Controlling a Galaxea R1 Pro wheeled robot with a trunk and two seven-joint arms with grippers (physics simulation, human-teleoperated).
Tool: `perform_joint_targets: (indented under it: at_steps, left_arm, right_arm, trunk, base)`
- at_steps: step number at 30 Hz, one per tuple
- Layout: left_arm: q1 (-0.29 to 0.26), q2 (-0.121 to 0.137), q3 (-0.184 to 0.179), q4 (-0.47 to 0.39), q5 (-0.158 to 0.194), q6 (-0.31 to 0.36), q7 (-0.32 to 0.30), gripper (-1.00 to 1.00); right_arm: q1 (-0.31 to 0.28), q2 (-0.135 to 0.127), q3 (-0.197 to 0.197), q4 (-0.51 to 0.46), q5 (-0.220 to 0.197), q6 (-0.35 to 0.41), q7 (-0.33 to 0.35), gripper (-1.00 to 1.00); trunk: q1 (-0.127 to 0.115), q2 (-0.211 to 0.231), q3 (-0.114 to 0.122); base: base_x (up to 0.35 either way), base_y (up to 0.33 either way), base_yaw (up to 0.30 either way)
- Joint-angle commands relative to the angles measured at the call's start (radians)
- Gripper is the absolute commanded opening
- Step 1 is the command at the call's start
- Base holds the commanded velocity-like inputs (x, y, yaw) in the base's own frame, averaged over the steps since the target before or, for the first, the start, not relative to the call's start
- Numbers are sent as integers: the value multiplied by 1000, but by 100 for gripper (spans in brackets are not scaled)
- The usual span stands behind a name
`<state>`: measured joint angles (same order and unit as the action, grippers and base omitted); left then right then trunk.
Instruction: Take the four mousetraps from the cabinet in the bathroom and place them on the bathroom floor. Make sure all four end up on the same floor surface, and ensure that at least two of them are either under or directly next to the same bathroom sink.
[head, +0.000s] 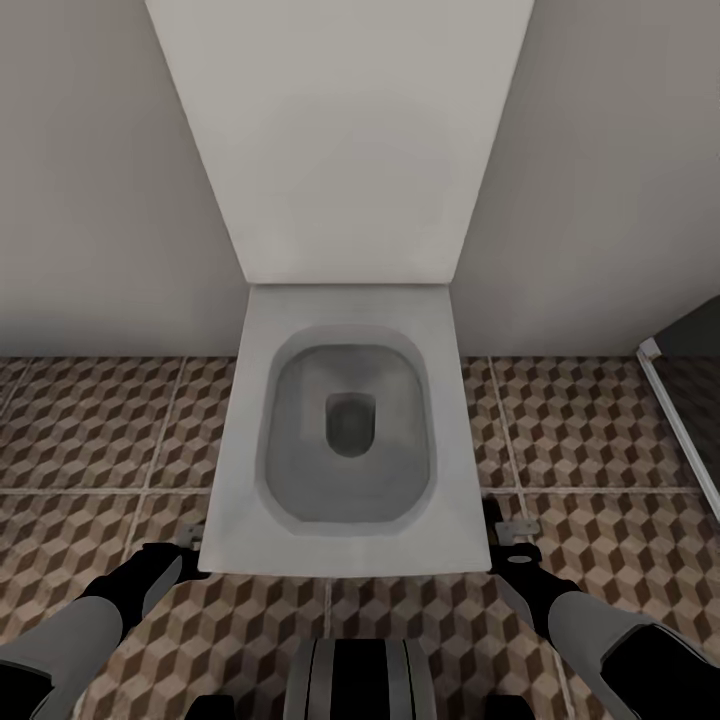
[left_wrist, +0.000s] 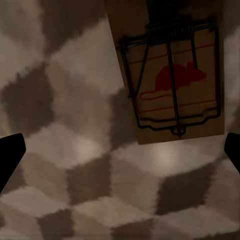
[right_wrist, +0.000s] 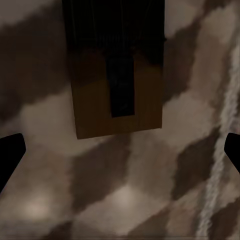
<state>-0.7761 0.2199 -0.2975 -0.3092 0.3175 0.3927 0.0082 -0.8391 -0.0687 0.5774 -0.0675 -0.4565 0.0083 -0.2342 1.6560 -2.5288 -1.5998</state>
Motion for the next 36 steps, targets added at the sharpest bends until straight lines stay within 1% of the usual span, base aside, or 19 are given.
perform_joint_targets:
  at_steps: [1,14,19,22,30,36]
  left_arm:
    - [0,1,-6,-2,8,5,1,100]
    - [0,1,-7,-2,8,5,1,100]
    - [0,1,-6,-2,8,5,1,100]
    - [0,7,-6,-2,8,5,1,100]
    - [0,23,-6,-2,8,5,-1,100]
    - [0,27,-6,-2,8,5,-2,100]
  right_arm:
    - [0,0,9,-2,-10,1,-4,100]
    - [0,-4,8,-2,-10,1,-4,100]
    - [0,-13,7,-3,-10,1,-4,100]
    - [0,-19,7,-4,-10,1,-4,100]
    - [0,-24,7,-4,-10,1,-4,100]
    - [0,-40,6,-5,-11,1,-3,100]
  trunk:
    - [0,0,-1]
    - [0,0,-1]
    - [0,0,-1]
    - [0,0,-1]
    - [0,0,-1]
    - [0,0,-1]
  base:
    - [-10,0,0]
    - [-2,0,0]
    - [0,0,0]
    - [0,0,0]
    - [0,0,0]
    - [0,0,0]
